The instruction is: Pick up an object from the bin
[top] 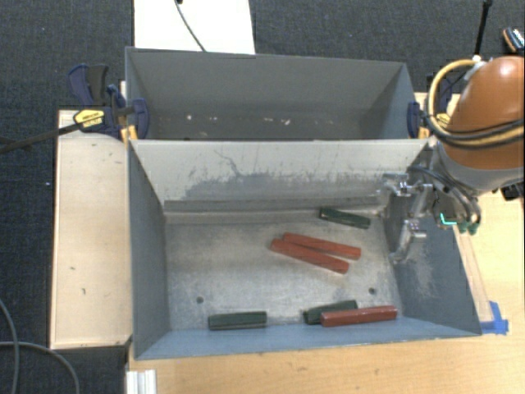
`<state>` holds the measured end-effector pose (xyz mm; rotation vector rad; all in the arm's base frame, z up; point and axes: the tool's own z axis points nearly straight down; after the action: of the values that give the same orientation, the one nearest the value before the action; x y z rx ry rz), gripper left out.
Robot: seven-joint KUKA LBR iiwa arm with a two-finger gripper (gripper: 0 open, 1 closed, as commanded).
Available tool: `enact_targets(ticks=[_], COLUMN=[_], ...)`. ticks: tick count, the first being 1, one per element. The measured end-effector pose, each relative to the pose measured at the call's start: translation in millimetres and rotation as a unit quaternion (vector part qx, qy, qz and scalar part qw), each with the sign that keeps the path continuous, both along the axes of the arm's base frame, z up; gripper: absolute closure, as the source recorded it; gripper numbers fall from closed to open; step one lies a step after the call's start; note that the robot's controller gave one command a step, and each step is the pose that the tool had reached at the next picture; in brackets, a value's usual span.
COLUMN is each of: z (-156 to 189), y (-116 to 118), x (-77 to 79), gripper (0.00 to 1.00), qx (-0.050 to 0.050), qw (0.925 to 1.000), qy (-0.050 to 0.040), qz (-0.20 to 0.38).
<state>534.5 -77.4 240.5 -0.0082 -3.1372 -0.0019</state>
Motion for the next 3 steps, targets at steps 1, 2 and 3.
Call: enact_targets(ticks=[1, 2, 3], z=[-171, -170, -170], y=[9, 77, 75], x=[4.8, -21.2, -21.4], gripper=[0.00, 0.00, 1.00], qx=[0.000, 0.000, -0.001], qw=[0.9999, 0.9950, 0.9952], qy=[0.0003, -0.0028, -0.0024], qz=[0.014, -0.100, -0.098])
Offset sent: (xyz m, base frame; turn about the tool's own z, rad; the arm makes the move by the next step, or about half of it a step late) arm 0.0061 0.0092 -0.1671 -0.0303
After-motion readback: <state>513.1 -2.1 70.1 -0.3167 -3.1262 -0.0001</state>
